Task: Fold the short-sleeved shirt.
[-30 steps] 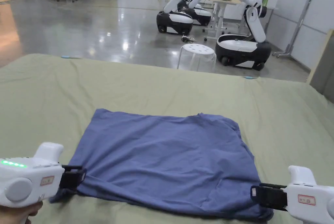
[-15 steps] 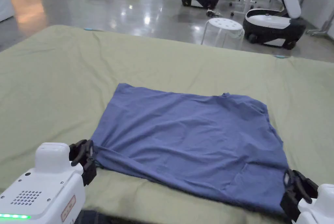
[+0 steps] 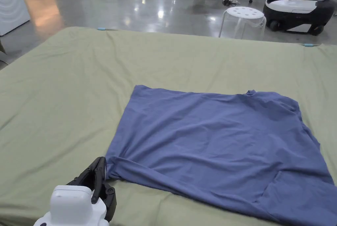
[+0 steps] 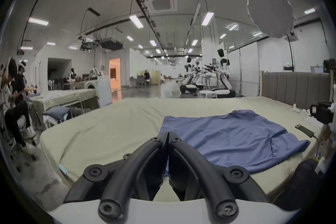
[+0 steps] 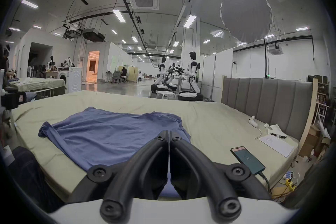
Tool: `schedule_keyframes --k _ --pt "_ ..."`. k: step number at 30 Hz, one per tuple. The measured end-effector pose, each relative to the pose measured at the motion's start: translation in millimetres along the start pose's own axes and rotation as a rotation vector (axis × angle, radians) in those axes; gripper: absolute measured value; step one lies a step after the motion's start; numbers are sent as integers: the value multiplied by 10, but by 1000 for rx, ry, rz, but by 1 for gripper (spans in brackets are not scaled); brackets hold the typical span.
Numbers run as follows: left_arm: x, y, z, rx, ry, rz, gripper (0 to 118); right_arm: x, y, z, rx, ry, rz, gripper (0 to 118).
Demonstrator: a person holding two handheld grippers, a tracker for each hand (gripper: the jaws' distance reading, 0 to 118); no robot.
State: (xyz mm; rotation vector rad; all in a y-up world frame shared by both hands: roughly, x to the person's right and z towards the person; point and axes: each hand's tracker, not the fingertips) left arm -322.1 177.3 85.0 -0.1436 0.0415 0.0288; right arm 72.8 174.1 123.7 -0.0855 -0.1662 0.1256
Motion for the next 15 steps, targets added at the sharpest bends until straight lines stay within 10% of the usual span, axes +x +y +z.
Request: schedule_keyframes --k 4,10,15 --pt "79 13 -21 5 118 -60 6 74 -13 0 6 1 -31 2" --pt "-39 85 119 41 -106 -111 4 224 -28 -16 6 24 -97 2" --pt "-321 325 -577 -410 -94 -260 4 319 -2 -138 -62 37 -145 2"
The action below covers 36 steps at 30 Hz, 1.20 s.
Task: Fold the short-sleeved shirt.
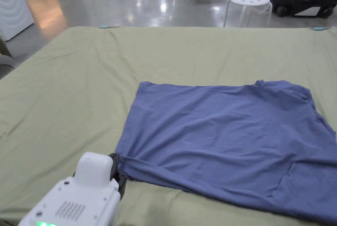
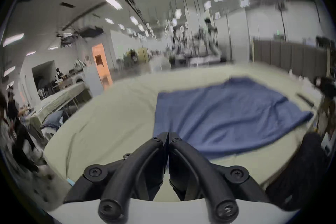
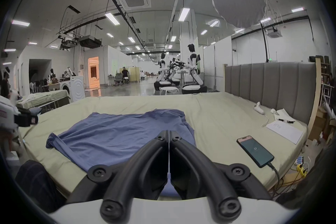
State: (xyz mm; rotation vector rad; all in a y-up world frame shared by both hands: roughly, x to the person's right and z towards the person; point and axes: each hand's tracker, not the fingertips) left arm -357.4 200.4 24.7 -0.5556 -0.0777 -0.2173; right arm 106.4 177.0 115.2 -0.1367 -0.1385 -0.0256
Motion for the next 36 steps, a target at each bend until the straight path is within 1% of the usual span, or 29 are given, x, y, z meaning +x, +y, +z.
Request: schedule_keyframes --k 1,2,3,4,5,6,7,8,10,13,14,15,16,19,20,21,22,23,24,25,26,27,28,29,31,32,33,34,36 --pt "-40 37 -194 -136 -56 -5 4 16 -1 -3 -3 2 -7 2" --pt "-149 -8 -351 -202 -92 8 4 39 -7 -14 -6 3 -16 2" --pt "-224 -56 -464 -276 -122 -26 4 49 -7 -19 -9 1 -24 2" --pt "-278 -109 -523 -274 -107 -36 5 56 -6 -23 -11 1 -30 2" --pt "-306 -140 -618 -259 -114 1 18 64 -3 -29 -15 2 -35 2" --pt "-369 -147 -635 -228 -114 63 45 79 -15 -39 -19 3 -38 2" --pt "-417 -136 -650 -204 -137 94 65 85 -17 -47 -23 4 -40 2" --pt "-466 -107 -690 -206 -166 112 66 89 -11 -63 -31 2 -42 2" --pt "-379 -58 -762 -234 -149 122 66 92 -3 -101 -49 -2 -44 2" --pt "-218 -7 -872 -275 -167 97 65 125 27 -191 -109 12 -51 2" --pt "-158 -8 -912 -297 -155 71 60 159 48 -230 -141 29 -58 2" --pt "-129 -11 -946 -316 -161 60 42 216 85 -262 -180 40 -76 2" --pt "-110 -11 -956 -315 -171 58 7 283 127 -292 -227 41 -80 2" --pt "-40 40 -842 -313 -186 95 7 553 234 -368 -426 -9 -49 2" --pt "-1 63 -798 -310 -182 83 7 665 238 -393 -517 -9 -58 3" --pt "-108 8 -871 -300 -179 76 7 758 231 -406 -564 -9 -70 6" --pt "-124 5 -861 -284 -178 74 7 860 202 -402 -593 6 -92 31" --pt "-126 18 -841 -281 -180 76 7 942 156 -387 -599 23 -99 63" --pt "-124 27 -818 -276 -180 78 7 983 111 -394 -599 20 -90 63" --pt "-49 96 -702 -266 -179 77 7 991 58 -427 -647 17 -76 77" --pt "-25 117 -659 -258 -177 80 7 978 -24 -460 -691 13 -66 99" --pt "-8 123 -641 -251 -174 83 7 963 -68 -469 -687 35 -68 114" --pt "11 121 -631 -246 -171 82 7 947 -97 -476 -688 56 -74 115" --pt "-25 83 -673 -246 -171 74 7 917 -147 -515 -708 85 -88 113" --pt "17 64 -666 -251 -162 58 7 808 -239 -610 -771 102 -60 112" --pt "40 53 -652 -247 -161 53 7 763 -273 -639 -773 109 -25 102" --pt "99 73 -610 -241 -164 42 7 724 -283 -655 -752 86 15 70" --pt "114 79 -592 -241 -163 38 7 700 -300 -689 -751 70 41 4" --pt "91 105 -522 -234 -178 52 7 685 -223 -664 -735 77 8 5"
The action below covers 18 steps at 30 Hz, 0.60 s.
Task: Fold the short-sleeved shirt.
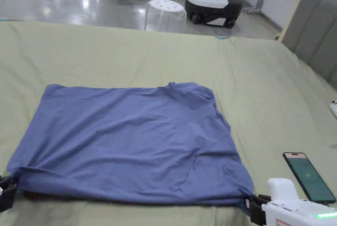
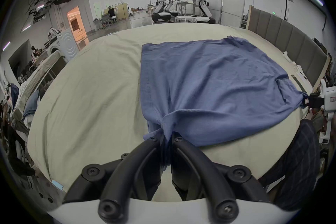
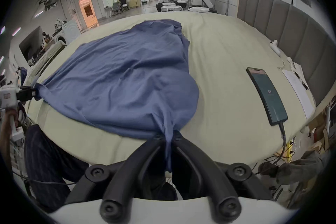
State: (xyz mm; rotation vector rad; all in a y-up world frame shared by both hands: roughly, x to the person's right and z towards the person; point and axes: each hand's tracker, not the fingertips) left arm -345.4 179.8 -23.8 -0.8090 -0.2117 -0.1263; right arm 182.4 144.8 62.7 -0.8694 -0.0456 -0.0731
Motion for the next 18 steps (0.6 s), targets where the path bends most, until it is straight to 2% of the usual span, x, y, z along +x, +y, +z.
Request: schedule_keyframes --k 2,6,9,13,18 --pt "-30 59 155 44 0 -9 7 -19 111 173 44 34 -41 5" --pt "-41 342 282 52 13 -63 7 -102 515 486 139 20 -4 5" --pt "-102 626 163 94 57 -73 7 -78 949 462 168 38 -4 5" --pt "-192 1007 -305 46 48 -57 7 11 1550 -53 147 18 5 5" --pt "-316 1386 -1252 -137 38 22 7 37 2009 -1090 -11 -9 -29 5"
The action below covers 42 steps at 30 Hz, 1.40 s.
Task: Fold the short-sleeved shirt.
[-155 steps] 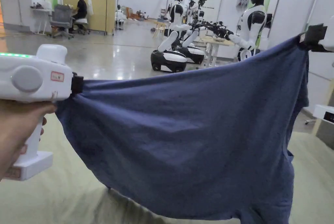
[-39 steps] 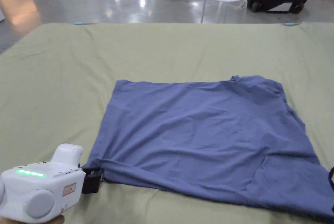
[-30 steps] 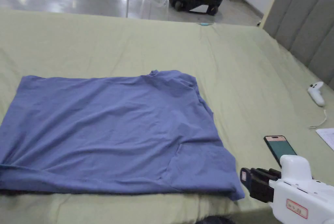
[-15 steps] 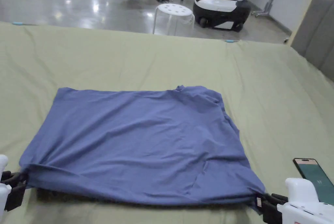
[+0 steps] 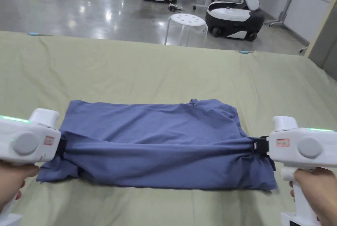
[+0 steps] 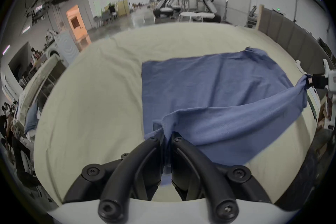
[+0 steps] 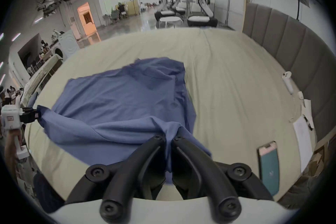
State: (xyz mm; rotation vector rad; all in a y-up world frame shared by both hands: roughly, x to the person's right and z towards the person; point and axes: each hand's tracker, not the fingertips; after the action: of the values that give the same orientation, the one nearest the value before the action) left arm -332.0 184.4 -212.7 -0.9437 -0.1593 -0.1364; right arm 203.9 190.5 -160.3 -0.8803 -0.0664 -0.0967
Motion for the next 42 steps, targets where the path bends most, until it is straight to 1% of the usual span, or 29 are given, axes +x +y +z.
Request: schedule_keyframes --k 2,3,4,6,7,8,9,10,12,14,16,18,19,20,22,23,24,25,26,28,31,34,35,36,37,38,40,42 --pt "-44 91 -307 -96 -6 44 7 0 23 -315 -71 -19 -52 5" --pt "-68 79 -411 -113 -10 70 7 2 0 -412 -96 -5 -69 5" --pt "-86 80 -459 -117 -9 88 7 30 -27 -465 -109 8 -68 5" --pt "-134 47 -414 -89 -38 84 8 37 -93 -436 -85 5 -48 5" --pt "-151 -7 -319 -42 -32 87 15 48 -116 -365 -49 4 -33 27" --pt "-167 -67 -170 40 -14 77 33 87 -182 -230 13 25 -21 66" --pt "-191 -149 -12 122 -26 68 53 83 -243 -106 33 44 -10 105" --pt "-190 -240 157 198 -23 65 64 66 -312 47 76 61 -6 117" --pt "-98 -525 607 383 25 51 64 -38 -544 524 220 113 -7 114" --pt "-18 -824 1010 511 62 75 64 -166 -835 870 343 152 -30 114" --pt "149 -1160 1356 635 68 101 64 -310 -1162 1158 454 175 -37 114" --pt "244 -1464 1578 655 78 108 64 -468 -1510 1353 563 167 0 113" --pt "327 -1565 1627 671 123 96 62 -534 -1645 1413 607 142 20 103" --pt "382 -1676 1674 669 169 75 55 -603 -1770 1446 636 124 46 80" --pt "433 -1797 1730 635 214 43 4 -694 -1890 1440 605 101 54 0" --pt "404 -1814 1666 584 240 55 4 -724 -1930 1411 566 76 51 0" --pt "339 -1821 1695 573 212 74 4 -740 -1926 1400 606 56 56 0" --pt "252 -1817 1682 526 156 59 4 -722 -1927 1409 602 91 58 0" --pt "200 -1802 1657 509 182 68 4 -726 -1909 1437 631 105 76 0" --pt "60 -1702 1444 420 184 46 4 -751 -1937 1438 625 86 76 0" --pt "-103 -1507 1082 316 111 67 4 -773 -1957 1394 613 87 91 0" --pt "-260 -1278 707 255 130 37 4 -802 -1963 1392 614 86 104 0" --pt "-222 -1196 572 232 122 26 9 -809 -1976 1389 615 81 107 0" --pt "-264 -1114 452 196 106 14 30 -805 -1965 1396 615 81 110 0" --pt "-305 -1052 344 169 93 6 66 -806 -1966 1398 616 81 111 0" --pt "-358 -974 232 147 87 1 73 -805 -1971 1396 618 75 108 0" --pt "-304 -851 52 144 105 9 73 -788 -1945 1389 612 68 94 0" --pt "-352 -763 -168 66 81 4 73 -759 -1911 1371 597 62 71 0"
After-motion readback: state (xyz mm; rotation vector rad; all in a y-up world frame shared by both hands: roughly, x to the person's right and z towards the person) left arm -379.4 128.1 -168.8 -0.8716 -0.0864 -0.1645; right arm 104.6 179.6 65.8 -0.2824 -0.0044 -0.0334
